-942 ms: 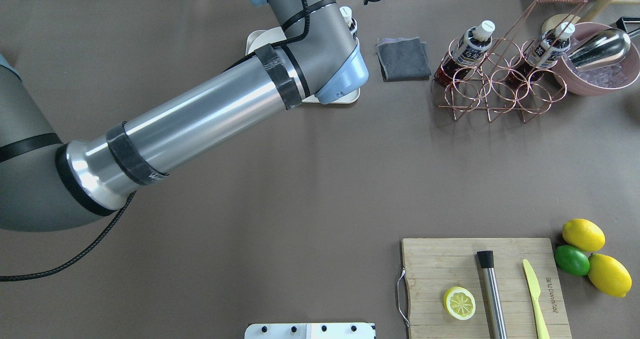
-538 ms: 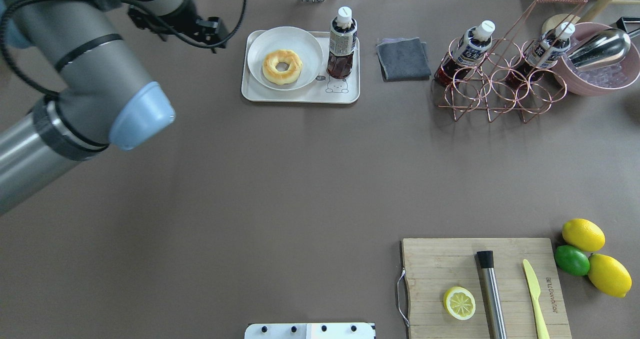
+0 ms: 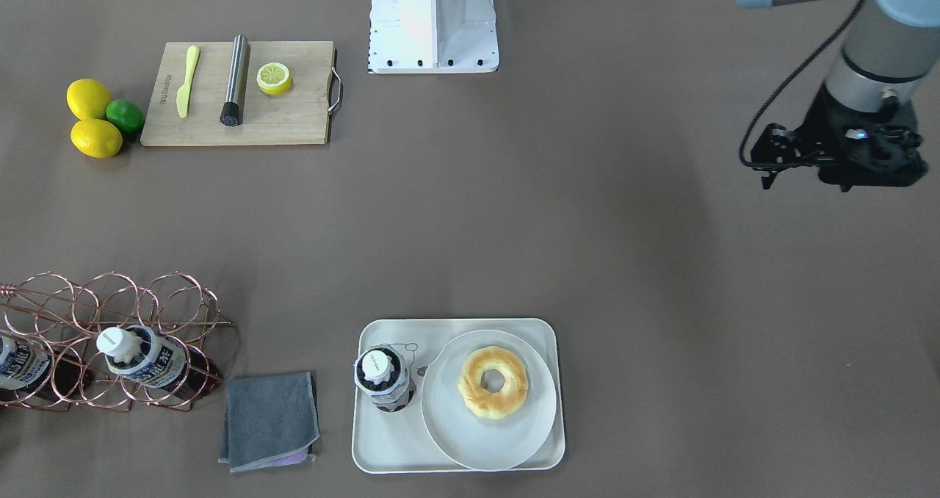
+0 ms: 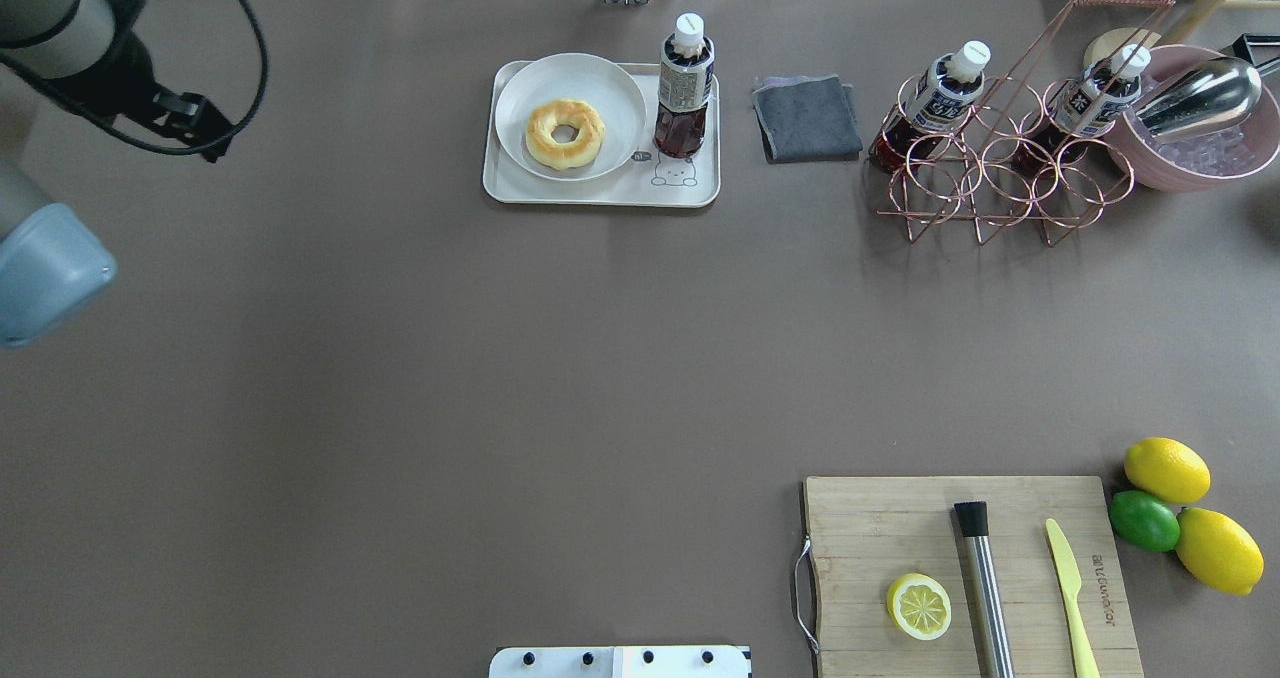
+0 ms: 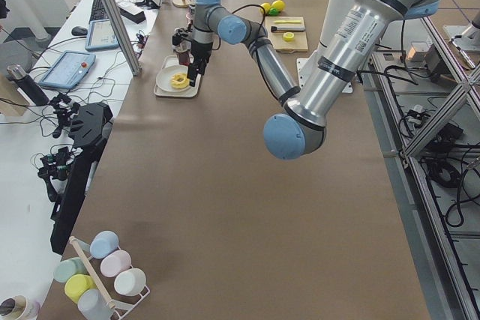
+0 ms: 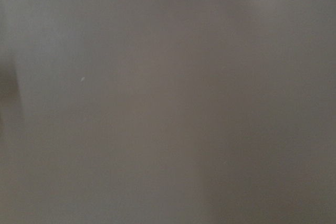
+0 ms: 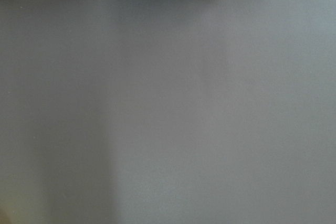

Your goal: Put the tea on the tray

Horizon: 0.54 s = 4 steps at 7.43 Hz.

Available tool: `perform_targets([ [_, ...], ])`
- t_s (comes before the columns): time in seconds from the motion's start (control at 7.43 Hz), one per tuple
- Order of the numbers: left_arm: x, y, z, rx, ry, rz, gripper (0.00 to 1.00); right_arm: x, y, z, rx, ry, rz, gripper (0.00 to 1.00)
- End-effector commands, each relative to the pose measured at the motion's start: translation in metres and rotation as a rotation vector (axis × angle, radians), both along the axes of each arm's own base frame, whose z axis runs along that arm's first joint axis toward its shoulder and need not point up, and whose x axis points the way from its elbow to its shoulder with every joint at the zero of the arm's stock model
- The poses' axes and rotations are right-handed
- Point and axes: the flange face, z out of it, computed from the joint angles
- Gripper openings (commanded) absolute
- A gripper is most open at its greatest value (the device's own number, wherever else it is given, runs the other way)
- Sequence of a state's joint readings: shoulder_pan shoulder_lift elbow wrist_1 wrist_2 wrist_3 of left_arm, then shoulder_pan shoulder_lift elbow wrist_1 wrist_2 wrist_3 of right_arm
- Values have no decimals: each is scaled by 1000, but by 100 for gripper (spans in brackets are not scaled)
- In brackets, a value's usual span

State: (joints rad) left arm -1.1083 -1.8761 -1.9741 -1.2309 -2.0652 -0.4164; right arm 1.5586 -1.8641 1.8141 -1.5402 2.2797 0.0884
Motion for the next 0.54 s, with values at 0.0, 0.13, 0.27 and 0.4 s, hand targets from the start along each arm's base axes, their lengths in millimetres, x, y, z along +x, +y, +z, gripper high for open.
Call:
perform_targets([
  [0.0,-113,29,157,-190,160,85,99,-1,-6,10,-18,1,1,100],
  [0.13,-154,33,193,-153,108,109,99,-1,-7,9,-17,1,1,100],
  [0.27,-180,51,224,-163,105,113,99,-1,-6,11,-20,1,1,100],
  [0.4,-203,64,244,-142,109,144,99,-1,-6,11,-17,-1,0,100],
])
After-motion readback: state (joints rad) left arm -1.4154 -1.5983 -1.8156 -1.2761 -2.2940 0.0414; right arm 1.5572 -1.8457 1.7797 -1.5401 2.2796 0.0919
